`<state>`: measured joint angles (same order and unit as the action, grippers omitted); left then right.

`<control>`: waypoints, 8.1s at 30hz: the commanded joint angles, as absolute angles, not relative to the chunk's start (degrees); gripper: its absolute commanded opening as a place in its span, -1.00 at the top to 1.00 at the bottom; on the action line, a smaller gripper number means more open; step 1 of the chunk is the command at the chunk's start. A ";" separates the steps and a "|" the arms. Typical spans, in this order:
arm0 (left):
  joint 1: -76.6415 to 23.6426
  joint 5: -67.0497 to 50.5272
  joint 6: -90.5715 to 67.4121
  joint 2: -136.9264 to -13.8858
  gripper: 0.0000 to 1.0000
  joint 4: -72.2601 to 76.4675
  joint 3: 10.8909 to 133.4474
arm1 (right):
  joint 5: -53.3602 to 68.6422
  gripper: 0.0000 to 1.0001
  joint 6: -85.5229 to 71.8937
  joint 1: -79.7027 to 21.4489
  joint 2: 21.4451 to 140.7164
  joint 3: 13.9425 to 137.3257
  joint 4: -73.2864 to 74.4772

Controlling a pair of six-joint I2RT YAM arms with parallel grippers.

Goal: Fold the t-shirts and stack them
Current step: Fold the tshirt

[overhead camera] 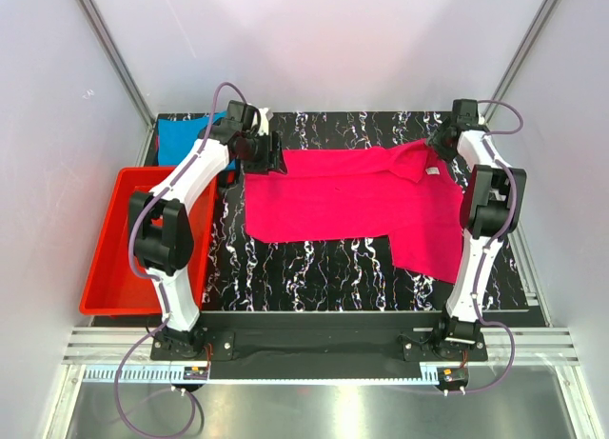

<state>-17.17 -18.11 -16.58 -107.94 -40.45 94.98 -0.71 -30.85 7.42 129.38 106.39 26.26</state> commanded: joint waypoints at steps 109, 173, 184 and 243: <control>-12.04 -30.23 -24.17 -95.36 -0.34 -28.21 83.50 | -12.04 -0.04 -41.31 -6.15 101.07 62.67 9.85; -8.79 -25.31 -22.85 -119.43 -0.37 -32.96 98.26 | -0.53 -0.05 -34.45 15.82 109.07 75.06 17.58; -8.61 -24.87 -22.94 -120.93 -0.37 -32.34 98.17 | 0.35 0.37 -36.39 15.82 111.45 73.22 14.59; -8.53 -23.47 -21.71 -120.41 -0.38 -33.22 96.06 | -3.78 0.21 -28.74 15.82 106.34 70.66 19.25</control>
<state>-8.80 -23.75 -22.46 -121.05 -33.80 95.66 -5.04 -30.65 15.55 104.57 67.55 20.45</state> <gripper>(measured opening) 0.689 0.397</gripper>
